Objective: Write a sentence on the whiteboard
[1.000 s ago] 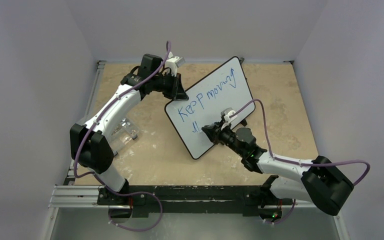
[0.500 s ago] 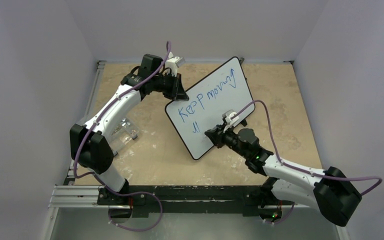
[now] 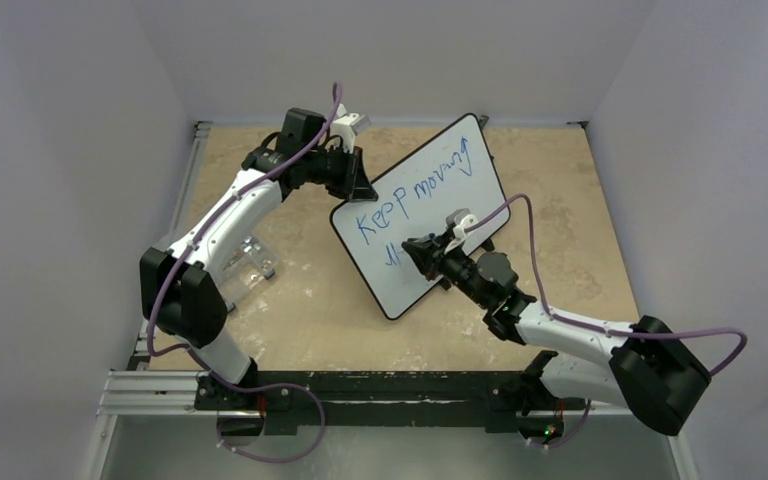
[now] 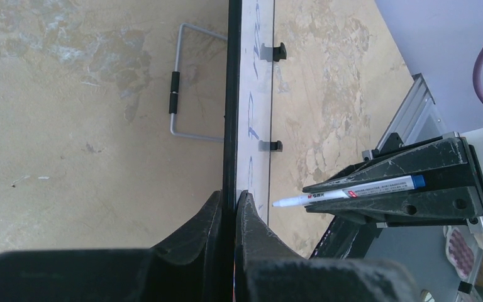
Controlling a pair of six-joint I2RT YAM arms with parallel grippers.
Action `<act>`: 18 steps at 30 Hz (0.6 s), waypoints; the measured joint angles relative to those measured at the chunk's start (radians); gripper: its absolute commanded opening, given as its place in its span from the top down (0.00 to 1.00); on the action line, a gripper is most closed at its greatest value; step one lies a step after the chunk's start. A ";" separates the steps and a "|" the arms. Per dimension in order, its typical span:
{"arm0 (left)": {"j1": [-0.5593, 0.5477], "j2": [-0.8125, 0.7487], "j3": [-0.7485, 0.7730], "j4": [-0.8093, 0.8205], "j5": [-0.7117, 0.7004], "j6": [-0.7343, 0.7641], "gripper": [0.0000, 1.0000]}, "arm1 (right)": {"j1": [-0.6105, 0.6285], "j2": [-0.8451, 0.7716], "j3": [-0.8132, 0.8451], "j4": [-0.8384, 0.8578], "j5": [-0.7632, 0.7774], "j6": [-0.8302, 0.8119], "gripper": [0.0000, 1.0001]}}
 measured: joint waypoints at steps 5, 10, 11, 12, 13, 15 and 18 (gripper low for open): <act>0.000 0.000 0.000 0.000 0.000 -0.006 1.00 | 0.000 0.066 0.029 0.064 0.003 -0.006 1.00; 0.000 0.001 0.000 0.000 0.000 -0.006 1.00 | 0.000 0.093 0.064 0.095 0.003 -0.011 1.00; 0.000 0.001 0.000 0.000 0.000 -0.006 1.00 | 0.000 0.098 0.072 0.100 0.003 -0.012 1.00; 0.000 0.001 0.000 0.000 0.000 -0.006 1.00 | 0.000 0.103 0.079 0.104 0.003 -0.014 1.00; 0.000 0.001 0.000 0.000 0.000 -0.007 1.00 | 0.000 0.105 0.082 0.105 0.003 -0.014 1.00; 0.000 0.001 0.000 0.000 0.000 -0.007 1.00 | 0.000 0.111 0.084 0.108 0.005 -0.014 1.00; 0.000 0.001 0.000 0.000 0.000 -0.007 1.00 | 0.000 0.124 0.084 0.108 0.011 -0.015 1.00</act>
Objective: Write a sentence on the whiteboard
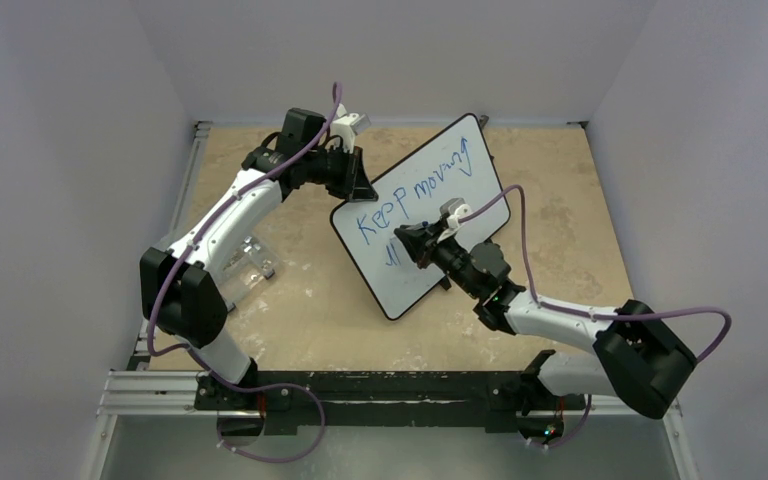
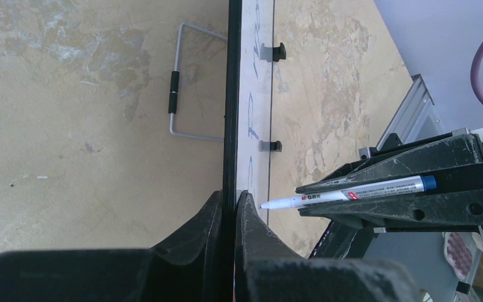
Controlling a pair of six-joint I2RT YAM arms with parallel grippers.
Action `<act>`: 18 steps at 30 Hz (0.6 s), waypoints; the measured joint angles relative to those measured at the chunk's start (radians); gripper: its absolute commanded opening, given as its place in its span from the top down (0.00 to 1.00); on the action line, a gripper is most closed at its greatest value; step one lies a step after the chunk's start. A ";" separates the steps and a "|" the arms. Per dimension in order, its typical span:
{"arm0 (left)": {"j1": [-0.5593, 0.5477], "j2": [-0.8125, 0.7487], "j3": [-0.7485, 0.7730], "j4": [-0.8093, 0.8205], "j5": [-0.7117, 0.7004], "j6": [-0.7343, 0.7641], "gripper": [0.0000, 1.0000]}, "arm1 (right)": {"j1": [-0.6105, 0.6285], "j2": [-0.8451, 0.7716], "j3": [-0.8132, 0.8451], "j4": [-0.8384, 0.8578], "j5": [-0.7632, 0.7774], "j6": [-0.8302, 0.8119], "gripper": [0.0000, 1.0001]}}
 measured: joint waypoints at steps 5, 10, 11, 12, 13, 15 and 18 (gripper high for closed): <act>0.000 0.000 0.000 0.000 0.000 0.000 1.00 | 0.000 0.010 0.000 0.002 0.018 0.000 1.00; 0.000 0.000 0.000 0.000 0.000 0.001 1.00 | 0.000 0.016 0.000 0.004 0.025 0.000 1.00; 0.000 0.000 0.000 0.000 0.000 0.001 1.00 | 0.000 0.018 0.000 0.007 0.026 0.000 1.00; 0.000 0.000 0.000 0.001 0.000 0.001 1.00 | 0.000 0.019 0.000 0.009 0.028 0.000 1.00; 0.000 0.000 0.000 0.000 0.000 0.001 1.00 | 0.000 0.021 0.000 0.011 0.032 0.000 1.00; 0.000 0.000 0.000 0.001 0.000 0.001 1.00 | 0.000 0.023 0.000 0.018 0.042 0.000 1.00; 0.000 0.000 0.000 0.001 -0.001 0.001 1.00 | 0.000 0.024 0.000 0.019 0.056 0.000 1.00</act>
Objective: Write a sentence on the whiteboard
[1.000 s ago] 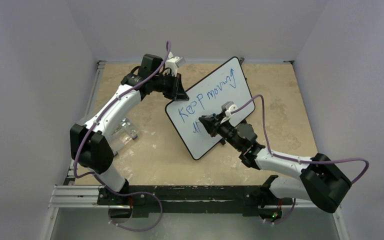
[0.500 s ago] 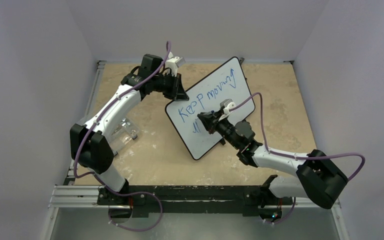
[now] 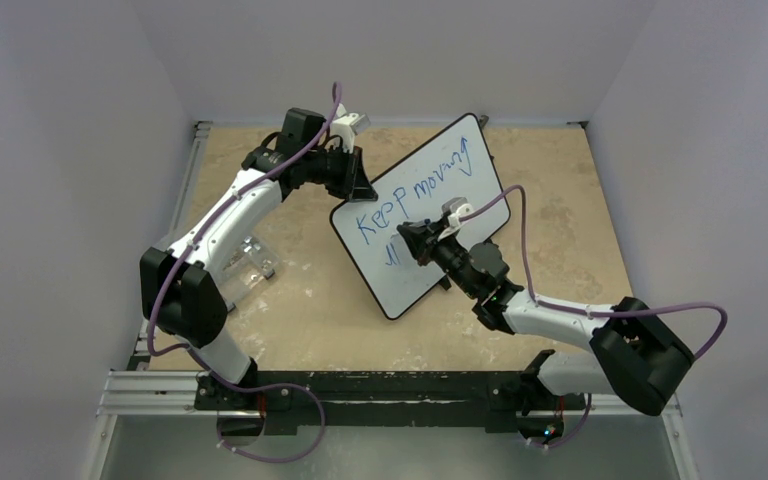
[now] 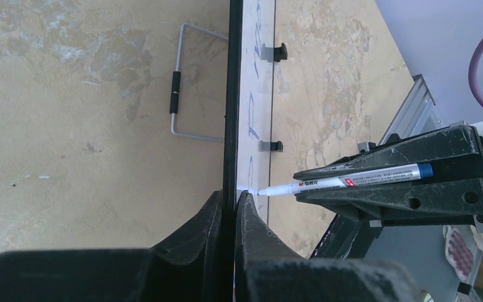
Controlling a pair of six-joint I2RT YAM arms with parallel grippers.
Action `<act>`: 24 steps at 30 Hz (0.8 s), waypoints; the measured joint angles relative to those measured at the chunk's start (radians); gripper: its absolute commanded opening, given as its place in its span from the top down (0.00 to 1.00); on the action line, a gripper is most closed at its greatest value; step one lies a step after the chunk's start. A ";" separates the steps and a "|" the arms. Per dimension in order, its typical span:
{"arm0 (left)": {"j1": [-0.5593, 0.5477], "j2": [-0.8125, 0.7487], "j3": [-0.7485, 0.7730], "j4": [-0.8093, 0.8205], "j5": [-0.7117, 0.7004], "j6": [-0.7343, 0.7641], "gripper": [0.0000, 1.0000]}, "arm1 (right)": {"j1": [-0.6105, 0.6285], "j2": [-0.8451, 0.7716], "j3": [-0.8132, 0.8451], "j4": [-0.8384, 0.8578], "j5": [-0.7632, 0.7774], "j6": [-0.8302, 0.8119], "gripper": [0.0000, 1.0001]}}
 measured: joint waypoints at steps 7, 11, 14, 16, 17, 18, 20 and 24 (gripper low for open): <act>0.001 0.000 0.000 0.000 0.000 0.000 1.00 | 0.000 -0.002 0.000 -0.006 0.064 -0.001 1.00; 0.001 0.000 0.000 0.000 0.000 0.000 1.00 | 0.000 -0.009 0.000 -0.024 0.088 -0.001 1.00; 0.001 0.000 0.000 0.000 0.000 0.000 1.00 | 0.000 -0.016 0.000 -0.040 0.098 -0.004 1.00; 0.001 0.000 0.000 -0.001 0.000 0.000 1.00 | 0.000 -0.023 -0.006 -0.049 0.099 -0.004 1.00; 0.001 0.000 0.000 -0.001 0.000 0.000 1.00 | 0.000 -0.029 -0.013 -0.054 0.099 -0.005 1.00; 0.001 0.000 0.000 -0.001 0.000 0.000 1.00 | 0.000 -0.033 -0.020 -0.060 0.099 -0.007 1.00; 0.001 0.000 0.000 -0.001 0.000 0.000 1.00 | 0.000 -0.043 -0.031 -0.073 0.098 -0.010 1.00; 0.001 0.000 0.000 -0.001 0.000 0.000 1.00 | 0.000 -0.056 -0.042 -0.094 0.089 -0.010 1.00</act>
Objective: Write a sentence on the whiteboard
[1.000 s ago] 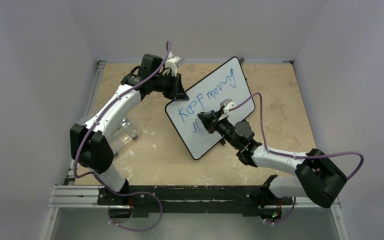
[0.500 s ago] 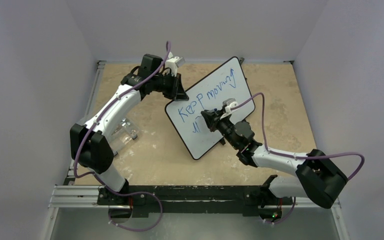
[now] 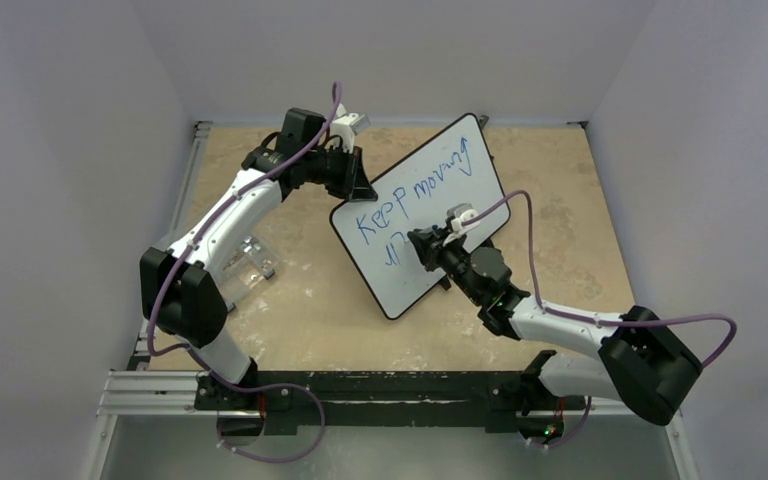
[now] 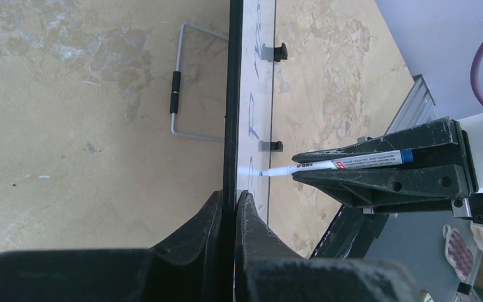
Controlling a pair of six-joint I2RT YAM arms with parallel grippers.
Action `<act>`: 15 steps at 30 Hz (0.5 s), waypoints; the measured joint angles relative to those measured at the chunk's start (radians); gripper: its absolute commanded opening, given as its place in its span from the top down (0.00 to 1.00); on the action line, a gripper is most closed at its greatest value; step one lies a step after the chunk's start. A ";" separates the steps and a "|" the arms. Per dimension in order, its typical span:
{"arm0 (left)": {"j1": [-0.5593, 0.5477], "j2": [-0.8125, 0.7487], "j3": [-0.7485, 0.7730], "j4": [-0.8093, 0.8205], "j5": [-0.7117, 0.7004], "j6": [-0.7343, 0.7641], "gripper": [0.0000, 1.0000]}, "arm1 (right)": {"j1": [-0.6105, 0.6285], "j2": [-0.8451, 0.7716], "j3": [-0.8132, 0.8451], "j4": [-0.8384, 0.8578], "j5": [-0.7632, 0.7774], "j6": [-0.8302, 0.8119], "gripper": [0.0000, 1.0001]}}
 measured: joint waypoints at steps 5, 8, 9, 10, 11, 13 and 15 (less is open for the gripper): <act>0.000 0.000 0.000 0.000 0.000 0.000 1.00 | -0.001 -0.002 -0.011 0.003 -0.030 0.008 1.00; 0.000 0.000 0.000 0.000 0.000 0.001 1.00 | -0.001 0.004 -0.012 0.012 -0.064 0.016 1.00; 0.000 0.000 0.000 0.000 0.000 0.002 1.00 | -0.001 0.010 -0.012 0.021 -0.082 0.020 1.00; 0.001 0.000 0.000 0.000 0.000 0.004 1.00 | -0.001 0.014 -0.012 0.027 -0.093 0.026 1.00; 0.001 0.000 0.000 0.000 0.000 0.005 1.00 | -0.001 0.019 -0.012 0.033 -0.106 0.029 1.00; 0.001 0.000 0.000 0.001 0.000 0.008 1.00 | -0.001 0.028 -0.012 0.046 -0.129 0.040 1.00; 0.001 0.000 0.000 0.001 0.000 0.008 1.00 | 0.000 0.035 -0.012 0.057 -0.143 0.047 1.00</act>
